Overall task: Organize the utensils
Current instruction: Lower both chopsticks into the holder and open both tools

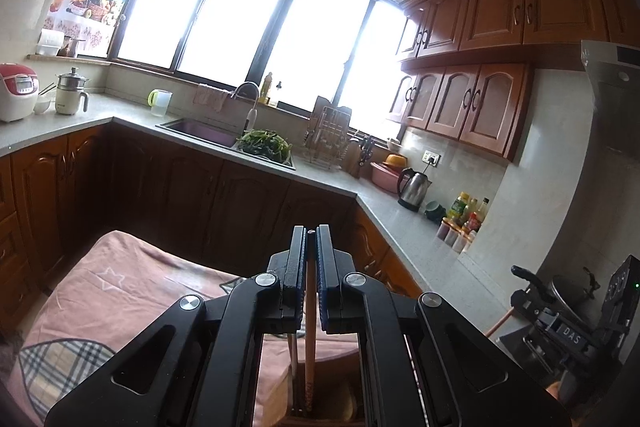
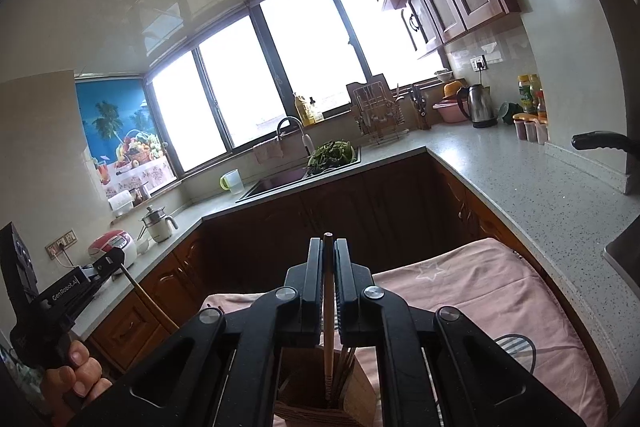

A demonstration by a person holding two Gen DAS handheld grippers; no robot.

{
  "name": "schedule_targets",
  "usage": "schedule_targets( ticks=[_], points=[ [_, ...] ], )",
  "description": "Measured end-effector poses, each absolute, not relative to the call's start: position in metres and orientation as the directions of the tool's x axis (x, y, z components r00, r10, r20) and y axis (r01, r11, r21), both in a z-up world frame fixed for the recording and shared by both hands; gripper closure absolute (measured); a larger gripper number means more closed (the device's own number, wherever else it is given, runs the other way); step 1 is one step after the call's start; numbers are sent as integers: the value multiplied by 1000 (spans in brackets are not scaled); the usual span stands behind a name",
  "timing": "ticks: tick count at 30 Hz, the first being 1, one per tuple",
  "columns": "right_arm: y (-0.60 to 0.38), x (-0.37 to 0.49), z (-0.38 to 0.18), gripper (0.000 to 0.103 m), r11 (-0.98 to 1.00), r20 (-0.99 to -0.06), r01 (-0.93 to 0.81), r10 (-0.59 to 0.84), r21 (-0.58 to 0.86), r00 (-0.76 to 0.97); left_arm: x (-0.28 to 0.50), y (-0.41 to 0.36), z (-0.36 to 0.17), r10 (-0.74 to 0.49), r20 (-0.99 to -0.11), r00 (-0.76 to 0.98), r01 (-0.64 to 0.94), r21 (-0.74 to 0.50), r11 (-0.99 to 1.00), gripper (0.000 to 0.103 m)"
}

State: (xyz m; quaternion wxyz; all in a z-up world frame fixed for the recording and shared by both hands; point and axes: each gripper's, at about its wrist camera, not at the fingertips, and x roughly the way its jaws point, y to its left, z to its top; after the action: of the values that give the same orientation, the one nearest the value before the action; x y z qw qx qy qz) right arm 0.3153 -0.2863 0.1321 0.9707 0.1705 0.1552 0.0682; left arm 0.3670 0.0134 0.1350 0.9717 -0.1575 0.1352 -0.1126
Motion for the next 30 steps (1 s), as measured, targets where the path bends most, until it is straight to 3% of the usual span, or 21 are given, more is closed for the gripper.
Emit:
schedule_targets(
  ticks=[16,27,30],
  points=[
    [-278,355,58,98,913,-400,-57,233,404,887,401,-12,50,-280,-389,878,148,-334,931,99],
    [-275,356,56,97,915,-414,-58,236,398,879,400,-16,55,-307,-391,868,183,-322,929,98],
    [-274,357,57,92,916,-416,-74,250,395,874,399,-17,57,-316,-391,864,195,-318,928,98]
  ],
)
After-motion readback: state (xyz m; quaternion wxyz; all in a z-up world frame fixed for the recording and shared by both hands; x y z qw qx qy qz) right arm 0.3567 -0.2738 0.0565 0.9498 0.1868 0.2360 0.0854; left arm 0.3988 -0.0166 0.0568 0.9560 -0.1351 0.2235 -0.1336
